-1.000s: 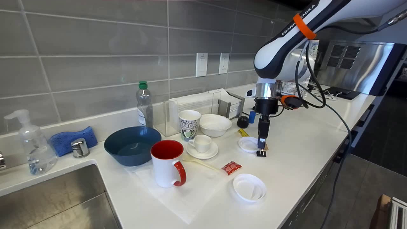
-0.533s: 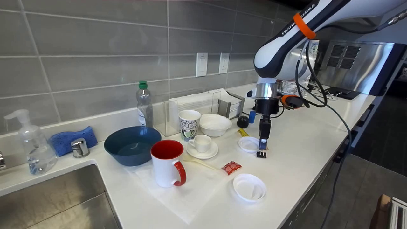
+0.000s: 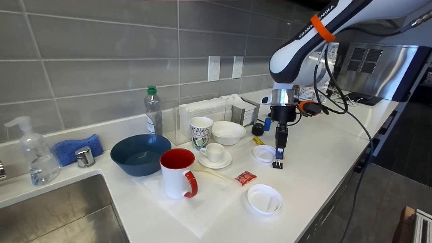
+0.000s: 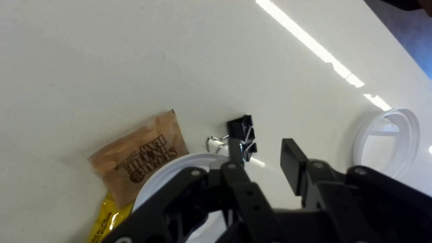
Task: Lift the paper clip and put it on the white object
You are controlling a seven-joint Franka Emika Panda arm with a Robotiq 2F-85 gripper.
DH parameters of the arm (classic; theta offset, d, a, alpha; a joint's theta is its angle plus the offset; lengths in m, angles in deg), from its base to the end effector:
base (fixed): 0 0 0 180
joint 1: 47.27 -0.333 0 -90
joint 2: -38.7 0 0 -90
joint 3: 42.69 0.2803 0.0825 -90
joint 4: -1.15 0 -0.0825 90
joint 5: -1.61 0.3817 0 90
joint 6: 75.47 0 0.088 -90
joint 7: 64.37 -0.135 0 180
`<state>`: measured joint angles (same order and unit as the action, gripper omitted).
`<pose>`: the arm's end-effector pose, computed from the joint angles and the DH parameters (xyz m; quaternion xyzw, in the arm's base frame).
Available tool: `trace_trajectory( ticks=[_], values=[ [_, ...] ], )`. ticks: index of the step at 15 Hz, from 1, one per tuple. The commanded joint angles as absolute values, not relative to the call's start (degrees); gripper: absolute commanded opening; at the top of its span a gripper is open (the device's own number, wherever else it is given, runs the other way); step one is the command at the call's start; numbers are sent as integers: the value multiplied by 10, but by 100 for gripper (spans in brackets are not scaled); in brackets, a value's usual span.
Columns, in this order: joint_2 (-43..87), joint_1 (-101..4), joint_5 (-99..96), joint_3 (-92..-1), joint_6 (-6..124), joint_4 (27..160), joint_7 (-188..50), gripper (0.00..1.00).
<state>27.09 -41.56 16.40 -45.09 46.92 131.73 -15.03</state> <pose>0.4728 -0.0510 0.1845 -0.9454 -0.2628 0.1054 0.1616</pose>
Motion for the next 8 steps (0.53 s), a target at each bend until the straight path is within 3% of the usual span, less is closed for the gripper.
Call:
trace_trajectory(
  ticks=[1,8],
  values=[
    [266,-413,148,-442,459,1311,-150,35],
    [256,-416,136,-433,462,1312,-151,33]
  ],
)
